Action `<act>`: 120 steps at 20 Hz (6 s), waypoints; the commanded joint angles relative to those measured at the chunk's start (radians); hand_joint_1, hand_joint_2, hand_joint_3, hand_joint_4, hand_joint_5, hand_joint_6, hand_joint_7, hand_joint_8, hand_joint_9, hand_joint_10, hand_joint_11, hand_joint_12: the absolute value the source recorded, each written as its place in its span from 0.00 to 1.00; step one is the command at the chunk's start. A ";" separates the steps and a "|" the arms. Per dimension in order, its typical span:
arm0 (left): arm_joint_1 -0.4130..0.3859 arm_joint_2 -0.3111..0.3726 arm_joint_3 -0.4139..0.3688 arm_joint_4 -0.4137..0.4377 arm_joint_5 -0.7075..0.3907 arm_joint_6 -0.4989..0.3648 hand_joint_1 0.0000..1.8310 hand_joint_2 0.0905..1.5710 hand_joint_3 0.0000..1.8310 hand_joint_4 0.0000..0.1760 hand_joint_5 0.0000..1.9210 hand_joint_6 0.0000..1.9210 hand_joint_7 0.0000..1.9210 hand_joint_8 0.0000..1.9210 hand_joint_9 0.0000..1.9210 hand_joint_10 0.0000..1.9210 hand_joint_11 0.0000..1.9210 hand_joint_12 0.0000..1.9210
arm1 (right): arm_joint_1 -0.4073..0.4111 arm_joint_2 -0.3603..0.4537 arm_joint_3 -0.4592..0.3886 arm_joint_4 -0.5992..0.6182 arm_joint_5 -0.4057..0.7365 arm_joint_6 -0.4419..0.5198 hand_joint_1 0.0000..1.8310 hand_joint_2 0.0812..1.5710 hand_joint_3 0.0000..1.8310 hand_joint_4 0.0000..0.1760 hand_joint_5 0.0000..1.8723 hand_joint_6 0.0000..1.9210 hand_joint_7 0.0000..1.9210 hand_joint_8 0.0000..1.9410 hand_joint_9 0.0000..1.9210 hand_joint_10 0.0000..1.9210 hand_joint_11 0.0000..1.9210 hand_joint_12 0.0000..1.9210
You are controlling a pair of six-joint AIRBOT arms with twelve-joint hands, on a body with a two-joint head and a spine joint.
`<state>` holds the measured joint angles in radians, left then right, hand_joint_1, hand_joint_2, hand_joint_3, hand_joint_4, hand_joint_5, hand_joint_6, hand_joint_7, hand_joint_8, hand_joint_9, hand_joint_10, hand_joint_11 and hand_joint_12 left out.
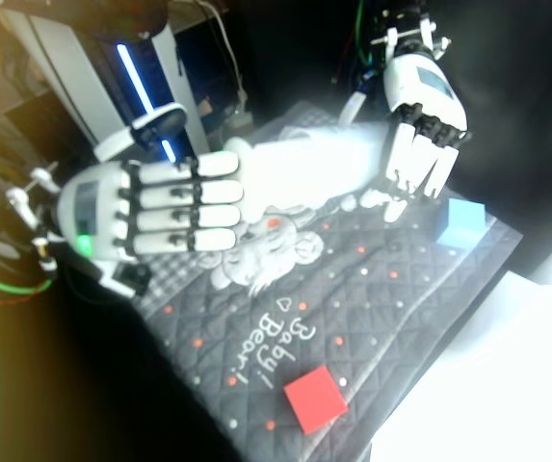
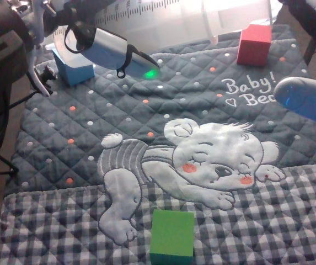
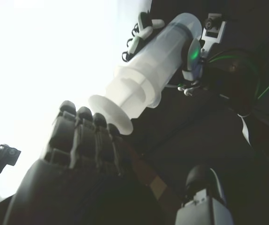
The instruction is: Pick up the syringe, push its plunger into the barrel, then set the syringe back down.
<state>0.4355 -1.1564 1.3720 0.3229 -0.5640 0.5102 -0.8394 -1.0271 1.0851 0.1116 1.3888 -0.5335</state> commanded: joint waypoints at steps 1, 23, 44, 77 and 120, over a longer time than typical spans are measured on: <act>-0.027 -0.009 -0.004 -0.022 -0.150 -0.017 0.84 0.69 0.00 0.56 0.55 1.00 0.64 1.00 0.72 1.00 0.76 1.00 | 0.005 -0.002 0.001 -0.010 0.094 0.007 0.03 0.58 0.00 0.00 0.00 0.00 0.00 0.00 0.00 0.00 0.00 0.00; -0.079 -0.065 0.014 0.034 -0.113 -0.017 0.81 0.70 0.00 0.74 0.58 1.00 0.69 1.00 0.75 1.00 0.77 1.00 | 0.005 -0.017 0.011 -0.033 0.071 0.018 0.00 0.55 0.00 0.00 0.00 0.00 0.00 0.00 0.00 0.00 0.00 0.00; -0.111 -0.088 0.014 0.057 -0.107 -0.018 0.80 0.75 0.00 0.93 0.60 1.00 0.75 1.00 0.79 1.00 0.80 1.00 | 0.016 -0.023 0.016 -0.039 0.068 0.021 0.00 0.52 0.00 0.00 0.01 0.00 0.00 0.00 0.00 0.00 0.00 0.00; -0.082 -0.077 0.034 0.222 0.167 -0.018 0.80 0.77 0.00 0.83 0.53 1.00 0.70 1.00 0.75 1.00 0.76 1.00 | 0.130 0.157 -0.018 -0.148 -0.037 -0.084 0.09 0.55 0.00 0.00 0.04 0.00 0.02 0.00 0.00 0.00 0.02 0.02; -0.058 -0.165 0.079 0.356 0.332 -0.017 0.23 0.38 0.00 1.00 0.01 0.00 0.00 0.00 0.00 0.00 0.00 0.02 | 0.155 0.126 -0.014 -0.159 -0.031 -0.088 0.00 0.60 0.02 0.00 0.05 0.01 0.04 0.01 0.02 0.01 0.00 0.15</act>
<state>0.3847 -1.3193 1.4551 0.6834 -0.1394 0.4984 -0.7006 -0.9043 1.0710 -0.0711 1.2312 -0.6262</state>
